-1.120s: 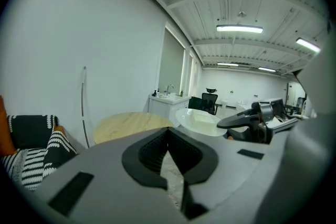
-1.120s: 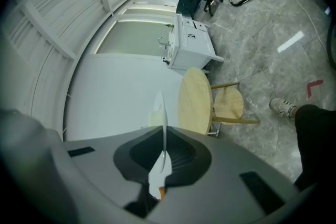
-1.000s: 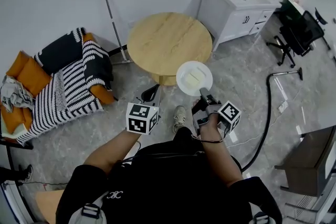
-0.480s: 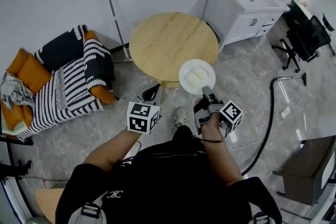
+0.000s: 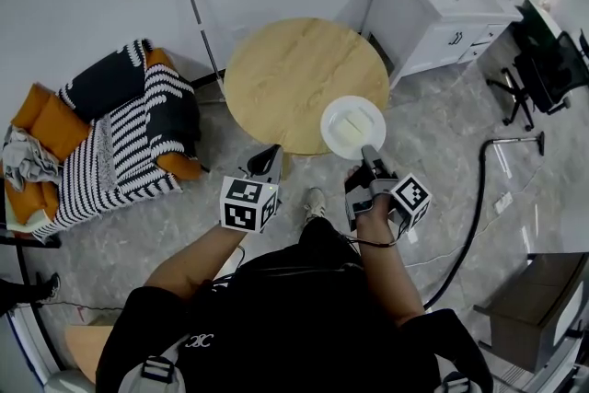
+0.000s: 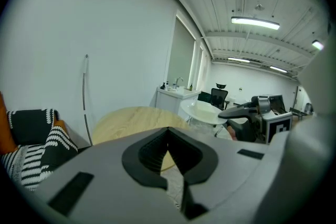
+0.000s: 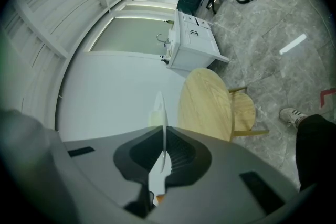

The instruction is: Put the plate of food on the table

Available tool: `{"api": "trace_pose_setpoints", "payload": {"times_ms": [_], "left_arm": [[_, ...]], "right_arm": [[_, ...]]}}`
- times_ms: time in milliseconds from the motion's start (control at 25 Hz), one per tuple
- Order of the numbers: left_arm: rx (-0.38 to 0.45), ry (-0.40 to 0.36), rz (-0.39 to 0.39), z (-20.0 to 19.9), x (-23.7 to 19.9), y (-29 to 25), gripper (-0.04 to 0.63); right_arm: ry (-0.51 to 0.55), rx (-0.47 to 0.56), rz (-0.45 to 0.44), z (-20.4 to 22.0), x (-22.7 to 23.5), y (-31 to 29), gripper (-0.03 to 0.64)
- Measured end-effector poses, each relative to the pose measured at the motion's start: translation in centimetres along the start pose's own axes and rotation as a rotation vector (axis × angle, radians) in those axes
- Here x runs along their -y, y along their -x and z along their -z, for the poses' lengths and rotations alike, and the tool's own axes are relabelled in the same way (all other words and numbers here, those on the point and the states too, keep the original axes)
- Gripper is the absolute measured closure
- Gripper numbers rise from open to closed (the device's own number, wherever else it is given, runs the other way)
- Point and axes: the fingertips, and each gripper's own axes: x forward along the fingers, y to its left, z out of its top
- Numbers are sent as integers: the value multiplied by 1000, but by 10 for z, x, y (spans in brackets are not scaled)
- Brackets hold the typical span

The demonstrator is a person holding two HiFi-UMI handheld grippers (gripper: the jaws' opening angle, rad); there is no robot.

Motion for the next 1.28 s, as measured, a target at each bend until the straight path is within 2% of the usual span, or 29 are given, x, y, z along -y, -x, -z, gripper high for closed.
{"api": "trace_pose_setpoints", "payload": {"times_ms": [320, 880, 1280], "left_arm": [[-17, 11, -13, -24, -10, -47, 588], [-13, 54, -87, -84, -34, -137, 588], [-10, 91, -114, -94, -54, -165, 588]], "right_arm": [[3, -24, 20, -33, -6, -46, 598], [38, -117, 42, -98, -29, -150, 598], [60, -183, 48, -99, -35, -198, 598]]}}
